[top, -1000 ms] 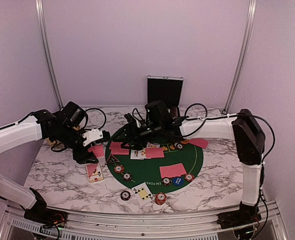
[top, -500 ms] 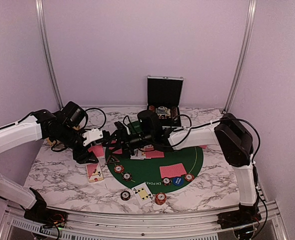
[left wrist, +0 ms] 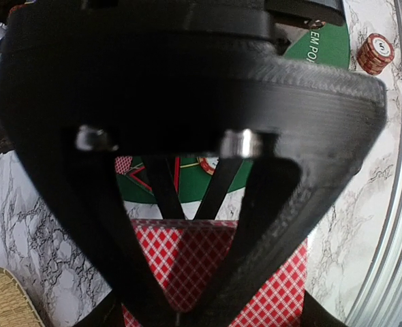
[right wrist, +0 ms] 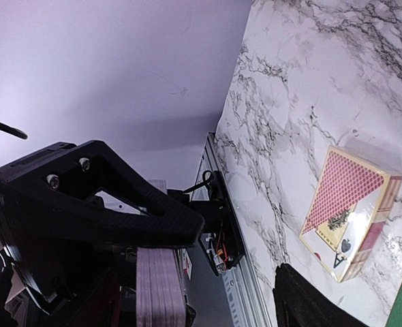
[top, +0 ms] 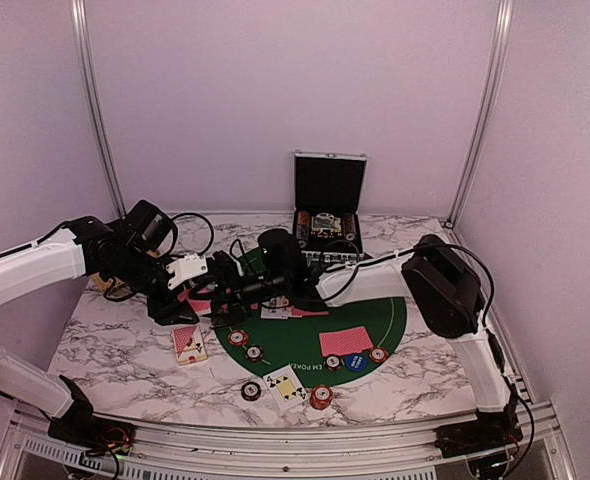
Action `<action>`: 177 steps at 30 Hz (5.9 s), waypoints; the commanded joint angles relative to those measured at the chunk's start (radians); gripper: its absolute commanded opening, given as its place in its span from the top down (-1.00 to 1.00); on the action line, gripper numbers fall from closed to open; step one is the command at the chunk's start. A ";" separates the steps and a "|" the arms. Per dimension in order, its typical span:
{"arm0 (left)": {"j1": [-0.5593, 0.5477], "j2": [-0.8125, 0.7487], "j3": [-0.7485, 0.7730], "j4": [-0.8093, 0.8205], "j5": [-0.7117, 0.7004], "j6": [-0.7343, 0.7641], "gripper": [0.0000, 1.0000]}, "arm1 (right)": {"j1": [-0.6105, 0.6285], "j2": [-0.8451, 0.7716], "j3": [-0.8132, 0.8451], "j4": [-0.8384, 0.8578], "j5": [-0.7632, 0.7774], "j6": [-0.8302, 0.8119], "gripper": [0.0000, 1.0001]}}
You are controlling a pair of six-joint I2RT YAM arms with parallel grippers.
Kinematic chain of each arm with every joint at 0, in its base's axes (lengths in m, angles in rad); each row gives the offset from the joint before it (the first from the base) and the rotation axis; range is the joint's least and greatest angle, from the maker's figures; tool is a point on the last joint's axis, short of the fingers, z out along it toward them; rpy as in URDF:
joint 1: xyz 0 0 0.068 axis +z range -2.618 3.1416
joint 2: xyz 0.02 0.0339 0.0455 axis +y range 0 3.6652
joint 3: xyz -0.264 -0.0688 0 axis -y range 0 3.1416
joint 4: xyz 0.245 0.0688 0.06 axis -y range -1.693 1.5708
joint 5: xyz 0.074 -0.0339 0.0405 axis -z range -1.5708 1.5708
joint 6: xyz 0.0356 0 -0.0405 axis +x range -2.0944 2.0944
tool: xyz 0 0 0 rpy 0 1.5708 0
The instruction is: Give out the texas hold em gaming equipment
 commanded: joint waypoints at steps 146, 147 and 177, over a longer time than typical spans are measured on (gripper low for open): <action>0.290 -0.086 -0.484 0.229 -0.077 0.172 1.00 | -0.462 -0.685 -0.454 -0.824 0.509 -0.664 -0.82; 0.290 -0.083 -0.486 0.234 -0.072 0.172 1.00 | -0.462 -0.693 -0.463 -0.824 0.516 -0.662 -0.87; 0.289 0.001 -0.468 0.182 -0.024 0.178 -0.73 | -0.470 -0.762 -0.478 -0.850 0.591 -0.649 -0.98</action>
